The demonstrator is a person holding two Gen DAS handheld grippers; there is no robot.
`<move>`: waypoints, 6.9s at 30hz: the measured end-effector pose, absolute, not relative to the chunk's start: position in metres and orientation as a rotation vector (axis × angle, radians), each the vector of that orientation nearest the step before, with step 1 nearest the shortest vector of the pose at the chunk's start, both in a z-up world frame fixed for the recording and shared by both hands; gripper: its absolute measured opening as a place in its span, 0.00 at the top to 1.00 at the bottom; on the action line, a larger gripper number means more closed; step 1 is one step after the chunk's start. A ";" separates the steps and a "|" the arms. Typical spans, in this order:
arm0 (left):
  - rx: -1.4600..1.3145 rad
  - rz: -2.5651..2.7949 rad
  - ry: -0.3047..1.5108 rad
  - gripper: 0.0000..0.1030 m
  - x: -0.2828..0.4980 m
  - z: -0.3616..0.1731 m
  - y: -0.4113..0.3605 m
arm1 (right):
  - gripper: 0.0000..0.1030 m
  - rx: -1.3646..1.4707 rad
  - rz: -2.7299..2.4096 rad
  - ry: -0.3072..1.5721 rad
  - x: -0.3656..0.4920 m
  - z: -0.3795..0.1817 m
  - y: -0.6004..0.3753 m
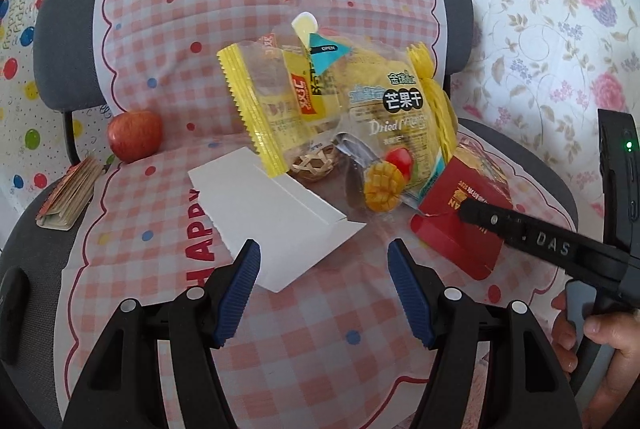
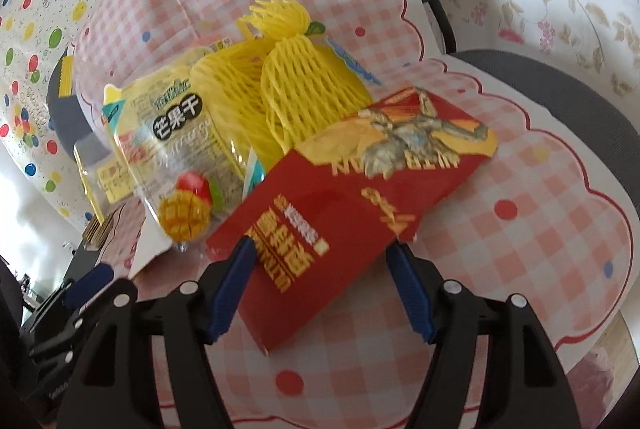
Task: Collect trash
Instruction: 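Grasp the red snack box with the right tool, then grasp a clear plastic wrapper with the left tool while the right tool holds the red box, then carry wrapper and red box over the bin and open both tools, then move both open tools back toward the chair, then grasp the yellow foam fruit net with the right tool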
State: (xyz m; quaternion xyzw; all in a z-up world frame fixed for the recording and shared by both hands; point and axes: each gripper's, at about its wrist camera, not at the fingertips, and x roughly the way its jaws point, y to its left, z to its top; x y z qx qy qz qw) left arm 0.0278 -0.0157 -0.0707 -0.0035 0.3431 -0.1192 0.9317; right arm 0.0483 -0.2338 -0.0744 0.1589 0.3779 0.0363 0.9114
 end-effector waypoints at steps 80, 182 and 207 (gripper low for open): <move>-0.021 -0.631 0.539 0.99 -0.042 0.001 -0.087 | 0.98 0.147 -0.037 0.588 -0.077 0.008 -0.292; -0.069 -0.171 0.661 0.40 0.038 -0.038 0.016 | 0.11 -0.081 0.123 0.681 0.096 -0.041 -0.202; -0.084 -0.167 0.702 0.30 0.012 -0.049 0.041 | 0.88 0.031 0.029 0.565 0.008 0.013 -0.245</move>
